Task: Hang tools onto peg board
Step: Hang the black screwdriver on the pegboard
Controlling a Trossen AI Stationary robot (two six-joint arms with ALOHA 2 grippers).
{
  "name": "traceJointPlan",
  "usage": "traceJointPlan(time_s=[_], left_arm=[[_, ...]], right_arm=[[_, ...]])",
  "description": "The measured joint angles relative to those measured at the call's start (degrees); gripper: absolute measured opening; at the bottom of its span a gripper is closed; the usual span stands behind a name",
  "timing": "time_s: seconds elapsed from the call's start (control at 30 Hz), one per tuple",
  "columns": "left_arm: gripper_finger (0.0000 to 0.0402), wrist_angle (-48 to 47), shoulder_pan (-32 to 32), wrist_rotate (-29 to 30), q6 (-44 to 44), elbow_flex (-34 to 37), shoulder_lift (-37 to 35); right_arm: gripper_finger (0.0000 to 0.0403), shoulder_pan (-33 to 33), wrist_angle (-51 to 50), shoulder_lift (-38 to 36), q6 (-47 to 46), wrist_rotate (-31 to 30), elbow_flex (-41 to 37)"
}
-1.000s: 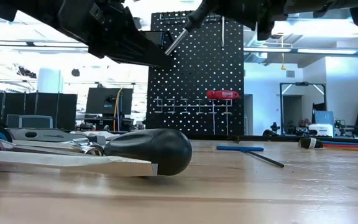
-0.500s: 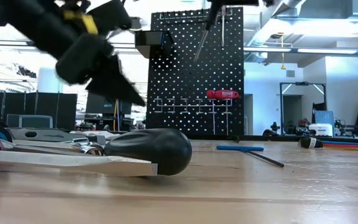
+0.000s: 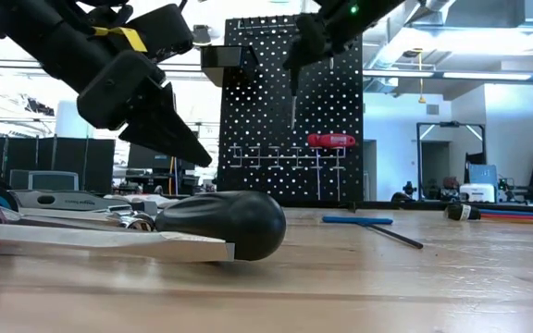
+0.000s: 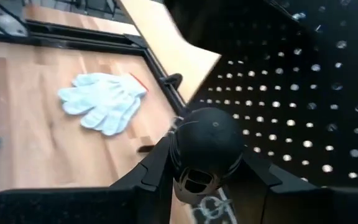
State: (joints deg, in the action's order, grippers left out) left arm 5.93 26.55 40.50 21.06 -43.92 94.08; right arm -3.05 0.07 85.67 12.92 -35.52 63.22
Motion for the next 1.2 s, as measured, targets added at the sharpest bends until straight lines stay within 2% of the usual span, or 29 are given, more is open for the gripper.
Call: traceJointPlan(time_s=[0.2, 0.27, 0.43, 0.6, 0.97, 1.2], left_arm=[[0.0176, 0.5, 0.0, -0.3, 0.0, 0.0, 0.0], [0.0176, 0.7, 0.0, -0.3, 0.0, 0.0, 0.0], [0.0176, 1.1, 0.0, -0.4, -0.2, 0.0, 0.0], [0.0176, 1.2, 0.0, -0.5, -0.2, 0.0, 0.0], [0.0176, 1.3, 0.0, -1.1, -0.2, 0.0, 0.0], [0.0176, 1.3, 0.0, -1.1, -0.2, 0.0, 0.0]], right_arm=[[0.0117, -4.7, -0.1, 0.0, 0.0, 8.9, 0.1], [0.0117, -5.5, 0.3, 1.0, 0.1, 10.0, 0.1], [0.0117, -5.6, 0.6, 1.9, 1.3, 8.4, 0.1], [0.0117, -5.5, 0.5, 1.7, 2.1, 1.0, 0.1], [0.0117, -6.9, 0.4, 1.8, 0.5, 1.0, 0.1], [0.0117, -8.2, 3.4, 1.9, 0.3, 2.2, -3.5]])
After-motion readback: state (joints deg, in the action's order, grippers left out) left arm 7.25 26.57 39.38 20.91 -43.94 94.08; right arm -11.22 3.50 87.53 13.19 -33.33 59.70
